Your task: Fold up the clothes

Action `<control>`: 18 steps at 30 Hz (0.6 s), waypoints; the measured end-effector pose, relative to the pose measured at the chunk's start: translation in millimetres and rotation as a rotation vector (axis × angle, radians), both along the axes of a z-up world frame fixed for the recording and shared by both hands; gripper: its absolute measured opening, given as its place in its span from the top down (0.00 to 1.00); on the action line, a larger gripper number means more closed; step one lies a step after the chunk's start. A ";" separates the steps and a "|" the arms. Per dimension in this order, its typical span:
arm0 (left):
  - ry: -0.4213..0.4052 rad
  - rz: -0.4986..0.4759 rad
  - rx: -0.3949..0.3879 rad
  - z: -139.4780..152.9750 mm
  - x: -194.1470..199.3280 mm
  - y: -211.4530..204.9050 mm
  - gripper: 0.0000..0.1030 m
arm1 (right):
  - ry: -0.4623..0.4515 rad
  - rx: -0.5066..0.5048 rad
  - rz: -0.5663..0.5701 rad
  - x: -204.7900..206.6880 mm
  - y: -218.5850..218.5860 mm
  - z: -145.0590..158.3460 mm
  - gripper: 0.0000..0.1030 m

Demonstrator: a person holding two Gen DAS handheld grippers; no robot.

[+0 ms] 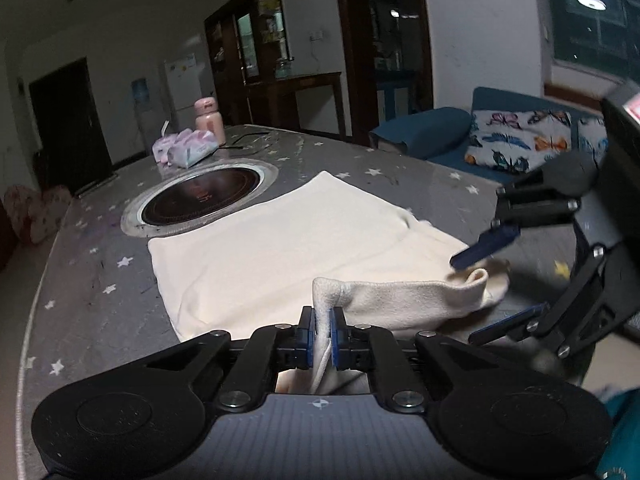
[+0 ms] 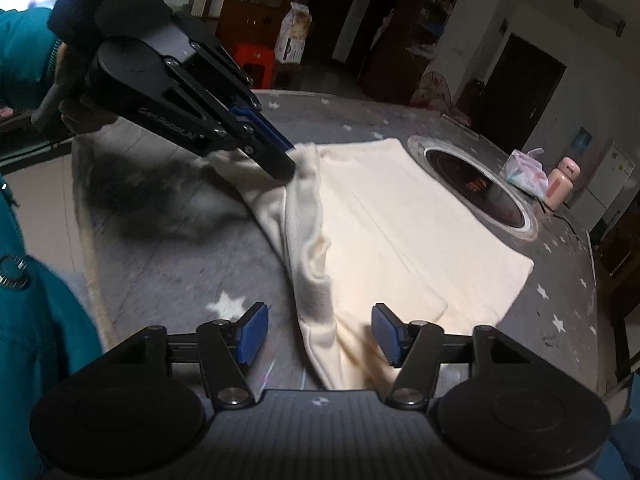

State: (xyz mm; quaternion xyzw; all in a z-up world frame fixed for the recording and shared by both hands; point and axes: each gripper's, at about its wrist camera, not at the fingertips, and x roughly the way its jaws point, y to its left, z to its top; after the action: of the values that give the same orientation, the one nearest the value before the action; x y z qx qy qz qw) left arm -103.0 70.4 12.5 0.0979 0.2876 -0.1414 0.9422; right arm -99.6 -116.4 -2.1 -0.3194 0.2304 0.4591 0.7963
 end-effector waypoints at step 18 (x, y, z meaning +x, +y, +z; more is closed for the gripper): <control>-0.002 -0.050 0.170 -27.9 -35.5 5.4 0.70 | 0.256 0.140 -0.121 56.0 -0.7 15.2 0.88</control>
State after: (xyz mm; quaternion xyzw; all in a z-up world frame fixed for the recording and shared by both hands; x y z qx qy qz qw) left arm -138.6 75.8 -15.4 0.1846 0.2950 -0.1399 0.9270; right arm -43.6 -117.0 13.1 -0.1877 0.3161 0.4622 0.8070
